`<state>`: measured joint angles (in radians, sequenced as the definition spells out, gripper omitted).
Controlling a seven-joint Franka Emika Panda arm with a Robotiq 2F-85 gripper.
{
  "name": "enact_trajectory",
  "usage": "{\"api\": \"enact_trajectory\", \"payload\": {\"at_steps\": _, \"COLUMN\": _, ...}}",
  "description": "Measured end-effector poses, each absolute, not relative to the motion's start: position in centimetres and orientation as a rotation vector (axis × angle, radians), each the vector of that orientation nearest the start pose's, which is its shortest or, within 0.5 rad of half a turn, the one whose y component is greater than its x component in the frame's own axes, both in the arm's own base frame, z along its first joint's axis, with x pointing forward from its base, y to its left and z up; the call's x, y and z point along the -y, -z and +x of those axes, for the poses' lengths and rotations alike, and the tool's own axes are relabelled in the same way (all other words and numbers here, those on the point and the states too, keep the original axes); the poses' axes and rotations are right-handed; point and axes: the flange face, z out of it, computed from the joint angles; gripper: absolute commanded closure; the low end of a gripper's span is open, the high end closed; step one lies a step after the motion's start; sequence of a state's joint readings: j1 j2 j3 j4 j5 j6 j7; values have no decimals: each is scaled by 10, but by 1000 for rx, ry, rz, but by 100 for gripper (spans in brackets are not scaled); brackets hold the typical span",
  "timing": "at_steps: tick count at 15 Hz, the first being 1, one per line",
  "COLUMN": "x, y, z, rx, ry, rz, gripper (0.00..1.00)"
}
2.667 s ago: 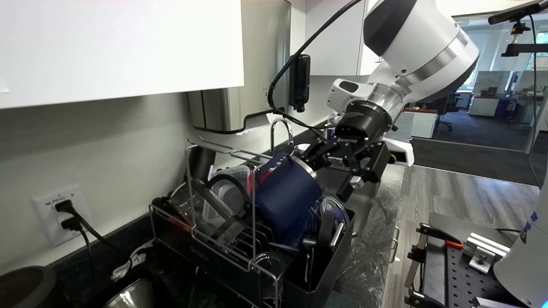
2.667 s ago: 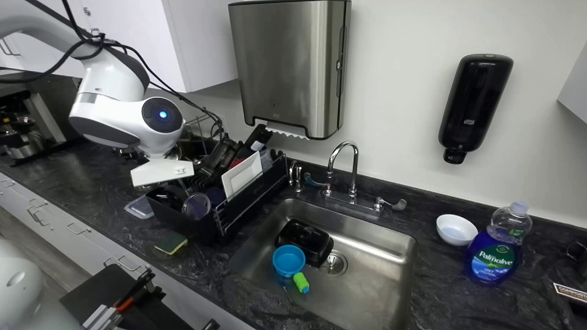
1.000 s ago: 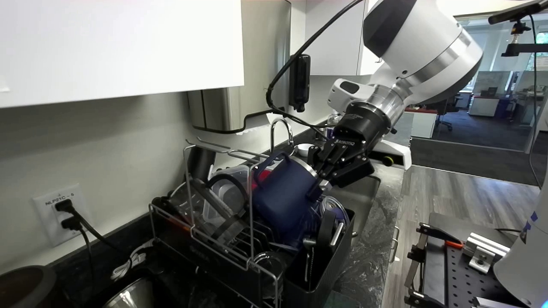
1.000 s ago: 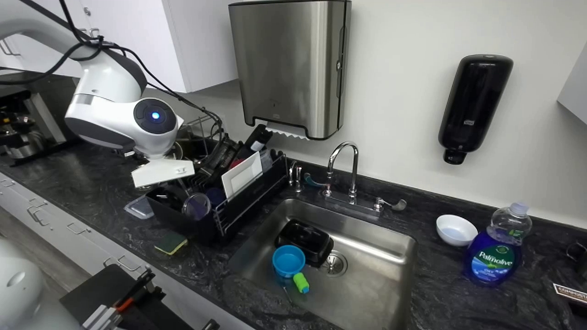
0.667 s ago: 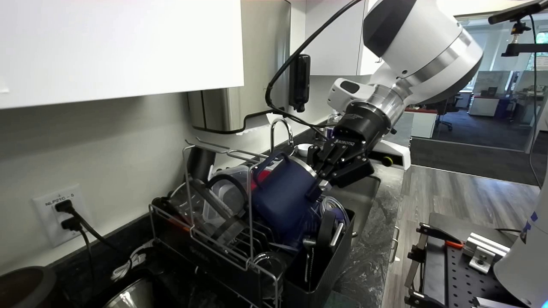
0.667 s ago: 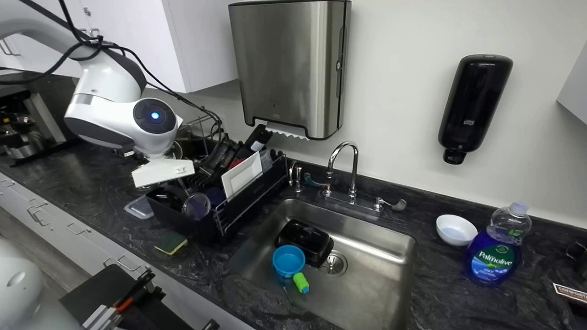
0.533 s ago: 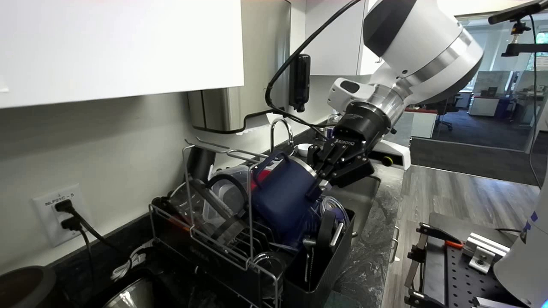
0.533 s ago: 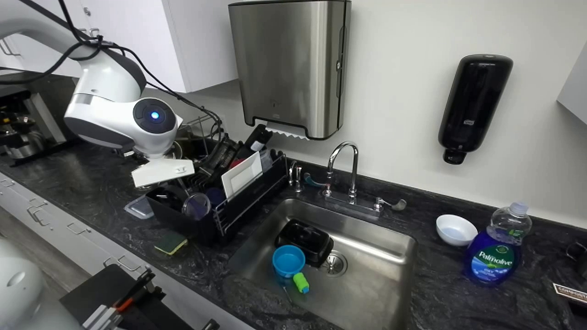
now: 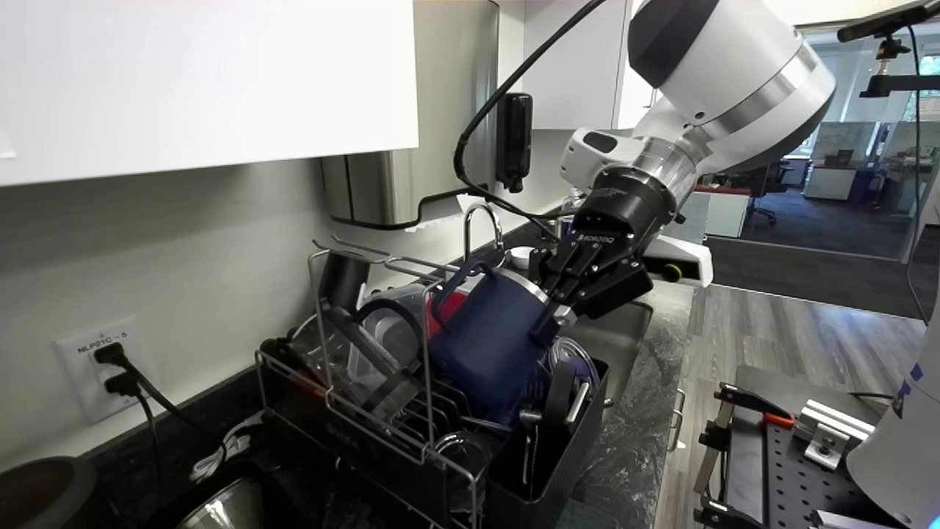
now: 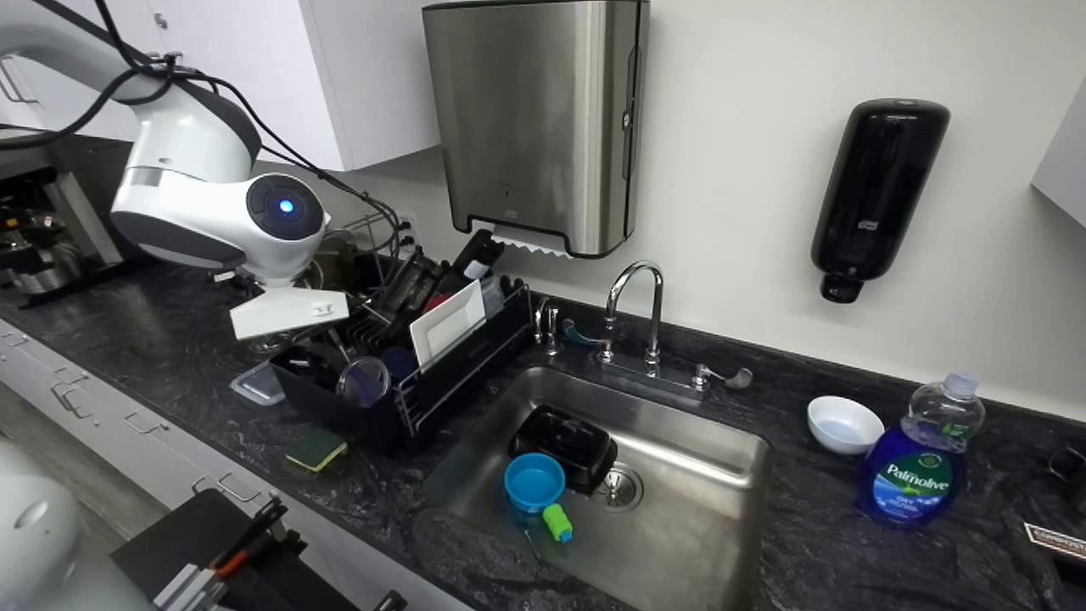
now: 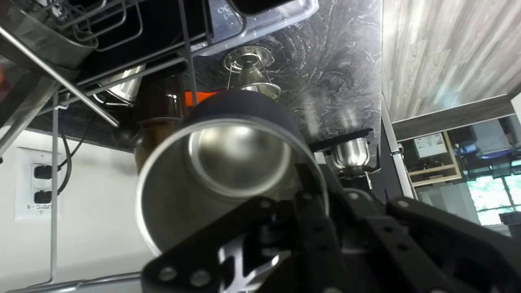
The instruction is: Remove the dark blue thermos from the dish rack and place it inside the sink
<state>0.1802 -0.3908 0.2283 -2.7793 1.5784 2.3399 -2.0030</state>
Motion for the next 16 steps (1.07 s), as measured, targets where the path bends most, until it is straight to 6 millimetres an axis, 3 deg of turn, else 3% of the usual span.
{"api": "enact_trajectory", "payload": {"at_steps": 8, "x": -160, "y": -367, "z": 333, "rx": 1290, "ry": 838, "rz": -1884, "gripper": 98}}
{"api": "enact_trajectory", "payload": {"at_steps": 12, "x": -139, "y": -386, "z": 336, "rx": 1271, "ry": 799, "rz": -1922, "gripper": 98}}
{"api": "enact_trajectory", "payload": {"at_steps": 16, "x": -99, "y": -400, "z": 338, "rx": 1240, "ry": 745, "rz": -1975, "gripper": 98}}
